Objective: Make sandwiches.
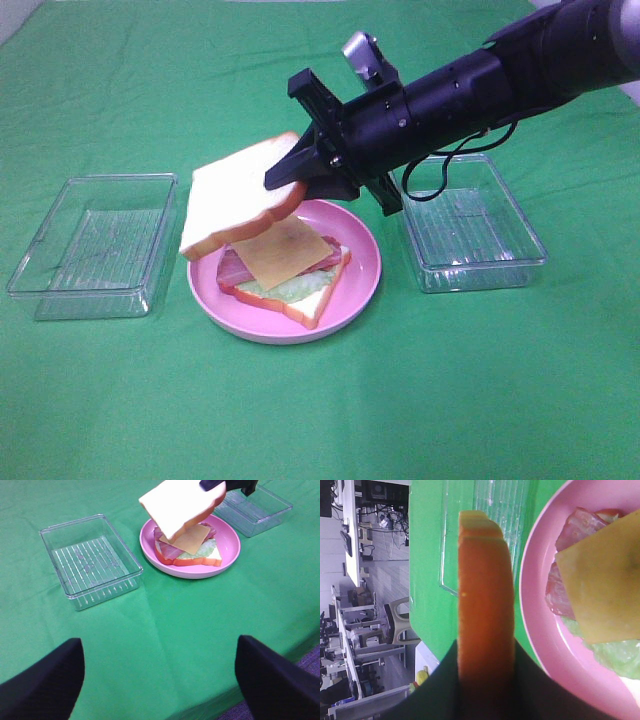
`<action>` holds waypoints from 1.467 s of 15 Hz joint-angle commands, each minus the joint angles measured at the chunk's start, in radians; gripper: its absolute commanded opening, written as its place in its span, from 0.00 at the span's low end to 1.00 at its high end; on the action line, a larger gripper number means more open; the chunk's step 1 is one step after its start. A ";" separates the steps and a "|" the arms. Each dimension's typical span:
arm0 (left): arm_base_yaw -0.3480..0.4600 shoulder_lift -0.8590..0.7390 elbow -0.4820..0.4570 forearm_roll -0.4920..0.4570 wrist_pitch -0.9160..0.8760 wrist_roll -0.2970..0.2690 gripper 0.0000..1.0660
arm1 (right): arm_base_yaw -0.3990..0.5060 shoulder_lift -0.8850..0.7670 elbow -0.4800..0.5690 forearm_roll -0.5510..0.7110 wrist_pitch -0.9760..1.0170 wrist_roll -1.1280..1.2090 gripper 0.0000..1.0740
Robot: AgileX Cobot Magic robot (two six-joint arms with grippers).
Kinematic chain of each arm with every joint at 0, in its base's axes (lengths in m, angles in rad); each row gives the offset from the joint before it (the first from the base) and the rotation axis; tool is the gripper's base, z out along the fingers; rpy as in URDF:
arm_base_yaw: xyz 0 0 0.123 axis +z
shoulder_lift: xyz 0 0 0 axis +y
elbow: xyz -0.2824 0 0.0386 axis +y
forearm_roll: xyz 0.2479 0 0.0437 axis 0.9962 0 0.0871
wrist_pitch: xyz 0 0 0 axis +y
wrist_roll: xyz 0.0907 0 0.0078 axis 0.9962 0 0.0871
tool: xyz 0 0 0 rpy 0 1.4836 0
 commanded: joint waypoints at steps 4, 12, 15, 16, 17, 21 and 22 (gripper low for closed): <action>-0.002 -0.008 0.001 0.002 -0.010 -0.001 0.73 | 0.004 0.074 0.007 -0.032 -0.049 0.055 0.00; -0.002 -0.008 0.001 0.002 -0.010 -0.001 0.73 | 0.004 0.061 0.005 -0.254 -0.065 0.140 0.70; -0.002 -0.008 0.001 0.002 -0.010 -0.001 0.73 | 0.004 -0.009 0.004 -0.458 -0.065 0.241 0.71; -0.002 -0.008 0.001 0.002 -0.010 -0.001 0.73 | 0.004 -0.041 0.004 -0.547 -0.065 0.295 0.71; -0.002 -0.008 0.001 0.002 -0.010 -0.001 0.73 | 0.004 -0.058 0.004 -0.602 -0.065 0.326 0.71; -0.002 -0.008 0.001 0.002 -0.010 -0.001 0.73 | 0.004 -0.245 0.005 -1.029 0.033 0.495 0.71; -0.002 -0.008 0.001 0.002 -0.010 -0.001 0.73 | 0.004 -0.290 0.005 -1.097 0.073 0.522 0.71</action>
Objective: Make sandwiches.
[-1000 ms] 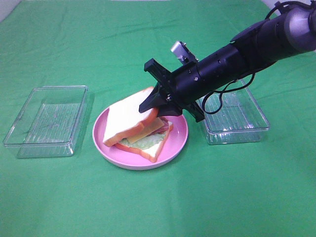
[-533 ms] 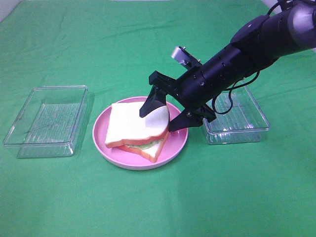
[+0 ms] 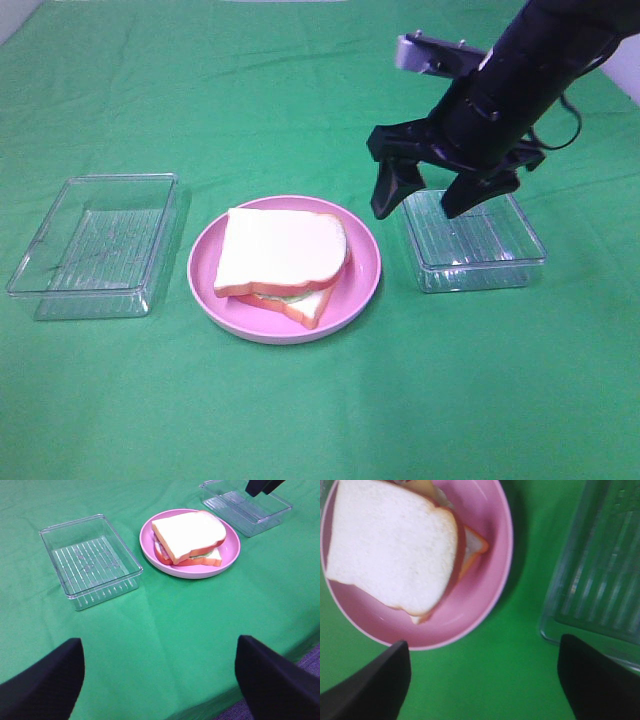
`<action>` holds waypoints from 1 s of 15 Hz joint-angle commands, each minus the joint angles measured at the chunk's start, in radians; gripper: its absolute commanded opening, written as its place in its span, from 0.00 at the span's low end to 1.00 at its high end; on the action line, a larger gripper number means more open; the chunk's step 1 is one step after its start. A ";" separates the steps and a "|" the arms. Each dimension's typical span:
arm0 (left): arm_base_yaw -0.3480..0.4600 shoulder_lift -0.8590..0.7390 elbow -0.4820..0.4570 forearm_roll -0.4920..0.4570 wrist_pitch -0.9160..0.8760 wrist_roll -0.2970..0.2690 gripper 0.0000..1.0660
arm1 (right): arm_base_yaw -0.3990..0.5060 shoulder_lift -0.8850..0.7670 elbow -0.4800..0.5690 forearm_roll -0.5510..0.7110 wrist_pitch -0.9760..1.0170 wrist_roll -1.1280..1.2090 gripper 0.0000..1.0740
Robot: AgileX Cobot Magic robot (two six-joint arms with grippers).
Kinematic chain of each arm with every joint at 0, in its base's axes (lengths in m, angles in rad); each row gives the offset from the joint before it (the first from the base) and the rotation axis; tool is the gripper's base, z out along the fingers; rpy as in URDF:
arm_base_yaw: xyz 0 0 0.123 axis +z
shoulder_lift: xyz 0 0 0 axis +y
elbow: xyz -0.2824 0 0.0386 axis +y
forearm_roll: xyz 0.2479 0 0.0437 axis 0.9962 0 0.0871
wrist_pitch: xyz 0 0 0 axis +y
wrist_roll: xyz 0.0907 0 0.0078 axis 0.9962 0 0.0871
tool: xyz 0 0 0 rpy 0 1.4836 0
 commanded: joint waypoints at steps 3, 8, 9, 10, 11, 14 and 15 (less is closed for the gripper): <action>-0.002 -0.008 0.001 0.002 -0.010 -0.001 0.73 | 0.003 -0.189 0.012 -0.211 0.164 0.067 0.71; -0.002 -0.008 0.001 -0.033 -0.012 0.084 0.73 | 0.003 -0.567 0.248 -0.242 0.206 0.066 0.71; -0.002 -0.008 0.001 -0.040 -0.012 0.097 0.73 | 0.003 -0.635 0.303 -0.242 0.207 0.066 0.71; -0.002 -0.008 0.001 -0.043 -0.012 0.101 0.73 | 0.003 -0.724 0.374 -0.242 0.210 0.066 0.71; -0.002 -0.008 0.001 -0.043 -0.012 0.101 0.73 | 0.003 -0.816 0.442 -0.242 0.214 0.066 0.71; -0.002 -0.008 0.001 -0.043 -0.012 0.101 0.73 | 0.003 -1.046 0.591 -0.246 0.226 0.046 0.71; -0.002 -0.008 0.001 -0.043 -0.012 0.101 0.73 | 0.003 -1.232 0.669 -0.247 0.236 0.032 0.71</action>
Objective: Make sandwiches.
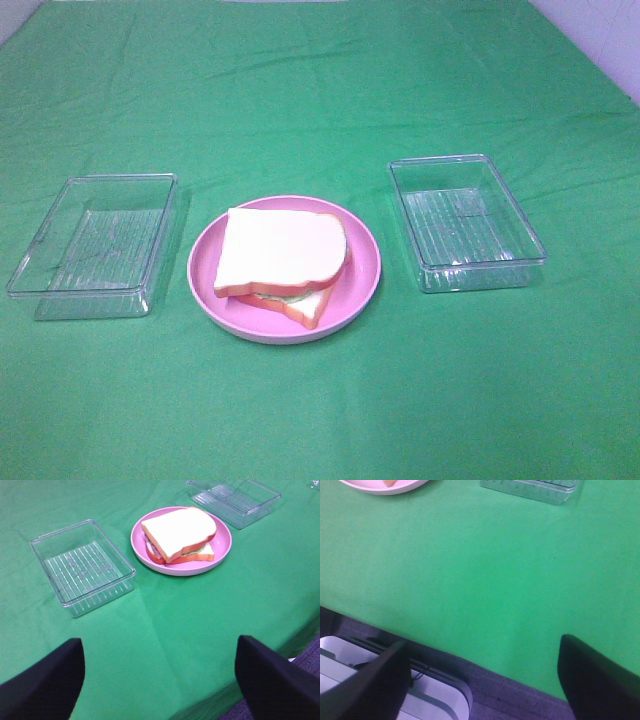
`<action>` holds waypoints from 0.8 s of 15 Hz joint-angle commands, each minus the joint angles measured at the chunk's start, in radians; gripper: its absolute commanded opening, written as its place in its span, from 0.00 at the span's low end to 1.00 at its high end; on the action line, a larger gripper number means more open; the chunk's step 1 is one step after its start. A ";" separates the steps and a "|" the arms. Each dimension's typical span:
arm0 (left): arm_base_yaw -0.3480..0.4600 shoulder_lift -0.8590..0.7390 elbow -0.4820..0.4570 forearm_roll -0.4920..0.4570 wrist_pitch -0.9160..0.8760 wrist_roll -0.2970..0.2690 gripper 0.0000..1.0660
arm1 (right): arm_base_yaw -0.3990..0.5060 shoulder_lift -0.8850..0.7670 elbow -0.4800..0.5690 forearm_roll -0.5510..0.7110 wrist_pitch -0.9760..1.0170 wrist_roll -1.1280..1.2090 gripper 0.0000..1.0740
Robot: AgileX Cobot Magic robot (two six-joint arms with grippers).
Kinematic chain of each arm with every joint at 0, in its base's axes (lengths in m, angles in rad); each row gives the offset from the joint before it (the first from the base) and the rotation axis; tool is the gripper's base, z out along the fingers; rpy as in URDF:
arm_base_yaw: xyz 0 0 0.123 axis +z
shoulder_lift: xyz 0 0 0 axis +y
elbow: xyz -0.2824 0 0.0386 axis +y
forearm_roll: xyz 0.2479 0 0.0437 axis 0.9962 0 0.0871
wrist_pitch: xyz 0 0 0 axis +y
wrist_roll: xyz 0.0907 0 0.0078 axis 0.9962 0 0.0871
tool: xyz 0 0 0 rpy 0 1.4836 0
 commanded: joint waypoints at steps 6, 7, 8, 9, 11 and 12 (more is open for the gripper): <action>-0.002 -0.008 0.001 -0.010 -0.011 0.003 0.73 | 0.003 -0.464 0.091 -0.009 0.036 -0.086 0.71; -0.002 -0.008 0.001 -0.010 -0.011 0.003 0.73 | 0.003 -0.538 0.116 -0.009 0.019 -0.106 0.71; -0.002 -0.008 0.001 -0.011 -0.012 0.003 0.73 | 0.003 -0.554 0.116 -0.009 0.019 -0.106 0.71; -0.002 -0.008 0.001 -0.011 -0.012 0.003 0.73 | 0.003 -0.554 0.116 -0.009 0.019 -0.106 0.71; -0.002 -0.008 0.001 -0.009 -0.012 0.003 0.73 | 0.003 -0.552 0.116 -0.009 0.019 -0.105 0.71; -0.002 -0.008 0.001 -0.009 -0.012 0.004 0.73 | 0.003 -0.552 0.116 -0.009 0.018 -0.105 0.71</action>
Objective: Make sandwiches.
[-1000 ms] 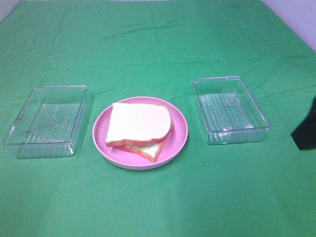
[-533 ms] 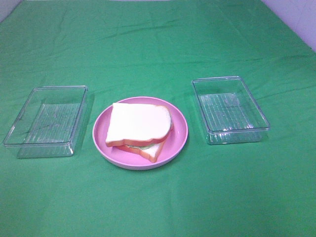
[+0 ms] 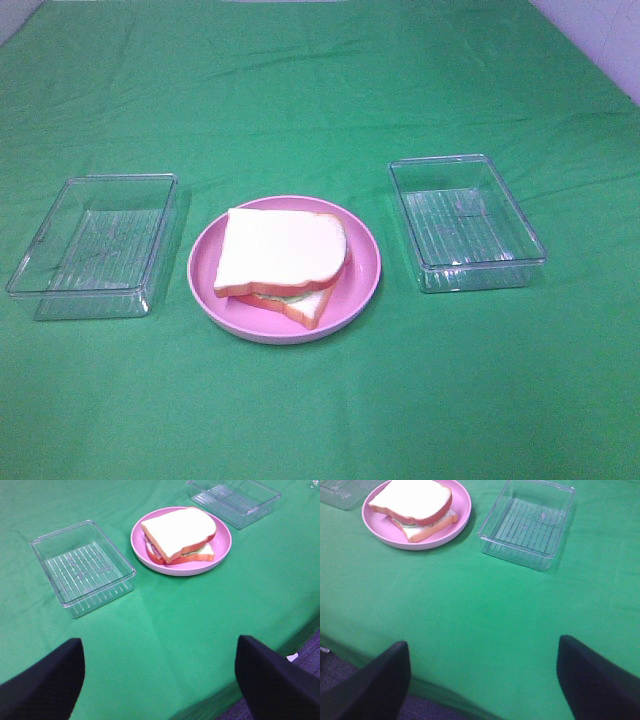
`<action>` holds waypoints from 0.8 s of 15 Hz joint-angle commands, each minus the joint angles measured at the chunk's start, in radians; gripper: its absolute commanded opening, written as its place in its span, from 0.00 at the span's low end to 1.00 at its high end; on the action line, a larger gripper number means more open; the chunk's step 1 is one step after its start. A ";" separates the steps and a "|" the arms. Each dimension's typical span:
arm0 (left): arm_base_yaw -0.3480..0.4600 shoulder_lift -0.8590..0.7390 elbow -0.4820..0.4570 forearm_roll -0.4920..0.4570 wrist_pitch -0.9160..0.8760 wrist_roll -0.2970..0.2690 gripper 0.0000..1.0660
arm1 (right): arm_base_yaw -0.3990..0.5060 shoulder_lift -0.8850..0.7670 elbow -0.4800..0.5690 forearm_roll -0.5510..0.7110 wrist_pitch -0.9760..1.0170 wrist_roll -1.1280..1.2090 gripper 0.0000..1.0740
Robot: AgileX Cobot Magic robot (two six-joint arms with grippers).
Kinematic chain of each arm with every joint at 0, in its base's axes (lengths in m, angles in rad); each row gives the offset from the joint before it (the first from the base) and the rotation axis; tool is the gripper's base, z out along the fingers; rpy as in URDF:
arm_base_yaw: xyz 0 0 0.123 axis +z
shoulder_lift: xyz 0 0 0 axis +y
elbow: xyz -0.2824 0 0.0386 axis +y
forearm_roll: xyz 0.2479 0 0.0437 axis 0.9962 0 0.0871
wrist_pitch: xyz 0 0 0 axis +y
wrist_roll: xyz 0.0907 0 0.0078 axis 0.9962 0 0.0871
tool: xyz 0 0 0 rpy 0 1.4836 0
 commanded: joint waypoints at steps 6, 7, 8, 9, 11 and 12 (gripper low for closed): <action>0.009 -0.010 0.001 -0.006 -0.011 0.001 0.73 | -0.047 -0.008 0.002 -0.004 -0.013 -0.013 0.71; 0.046 -0.009 0.001 -0.004 -0.011 0.001 0.73 | -0.105 -0.008 0.002 -0.004 -0.013 -0.013 0.71; 0.105 -0.009 0.001 -0.003 -0.011 0.001 0.73 | -0.171 -0.008 0.002 -0.004 -0.013 -0.013 0.71; 0.187 -0.009 0.001 -0.003 -0.011 0.001 0.73 | -0.241 -0.008 0.002 -0.004 -0.013 -0.013 0.71; 0.377 -0.009 0.001 -0.003 -0.011 0.001 0.73 | -0.400 -0.008 0.002 -0.004 -0.013 -0.013 0.71; 0.441 -0.009 0.001 -0.003 -0.011 0.001 0.73 | -0.432 -0.008 0.002 -0.004 -0.013 -0.013 0.71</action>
